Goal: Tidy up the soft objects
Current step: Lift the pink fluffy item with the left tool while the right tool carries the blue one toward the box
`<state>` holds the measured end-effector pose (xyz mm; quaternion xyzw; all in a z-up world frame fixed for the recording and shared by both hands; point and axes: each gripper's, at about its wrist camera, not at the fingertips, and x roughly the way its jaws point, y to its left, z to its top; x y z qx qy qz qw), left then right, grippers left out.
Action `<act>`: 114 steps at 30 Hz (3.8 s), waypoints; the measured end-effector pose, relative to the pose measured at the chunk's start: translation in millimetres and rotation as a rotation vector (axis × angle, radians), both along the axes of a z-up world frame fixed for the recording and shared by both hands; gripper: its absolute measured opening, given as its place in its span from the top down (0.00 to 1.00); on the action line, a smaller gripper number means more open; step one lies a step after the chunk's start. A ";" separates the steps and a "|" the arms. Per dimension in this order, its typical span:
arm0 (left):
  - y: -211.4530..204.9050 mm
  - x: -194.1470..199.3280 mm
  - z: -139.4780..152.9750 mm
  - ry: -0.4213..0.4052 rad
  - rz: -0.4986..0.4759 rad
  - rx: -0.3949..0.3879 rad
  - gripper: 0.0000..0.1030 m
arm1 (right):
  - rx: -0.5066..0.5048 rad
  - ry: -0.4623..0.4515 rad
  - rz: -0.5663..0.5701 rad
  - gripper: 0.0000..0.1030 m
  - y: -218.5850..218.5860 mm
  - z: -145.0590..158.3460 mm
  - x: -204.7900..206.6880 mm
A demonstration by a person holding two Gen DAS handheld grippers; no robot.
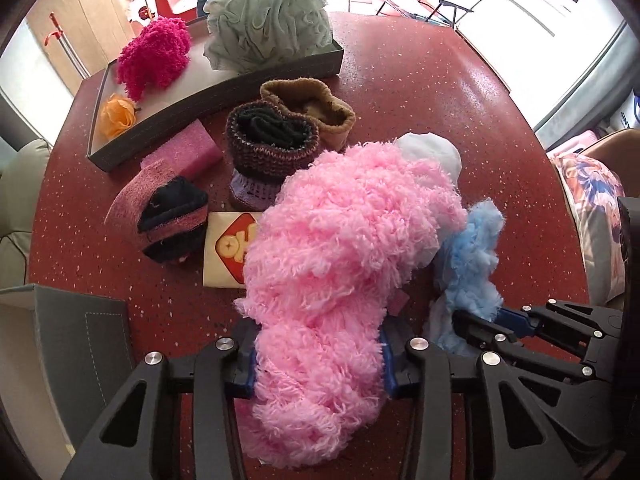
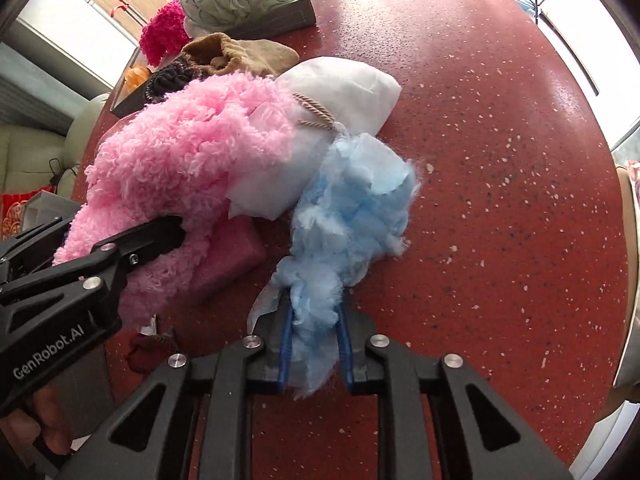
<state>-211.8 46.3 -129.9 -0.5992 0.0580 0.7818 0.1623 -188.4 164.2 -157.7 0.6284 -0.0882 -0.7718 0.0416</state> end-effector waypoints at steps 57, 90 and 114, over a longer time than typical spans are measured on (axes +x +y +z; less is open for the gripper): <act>50.3 188.8 -26.1 -0.178 0.103 -0.080 0.61 | 0.209 -0.152 0.342 0.78 20.9 17.5 159.1; -17.0 210.1 95.3 0.016 0.412 -0.086 0.61 | 0.017 0.095 0.475 0.78 25.0 109.9 178.6; -170.9 195.4 122.9 0.089 0.587 -0.050 0.60 | 0.019 0.206 0.620 0.78 -125.2 168.5 150.3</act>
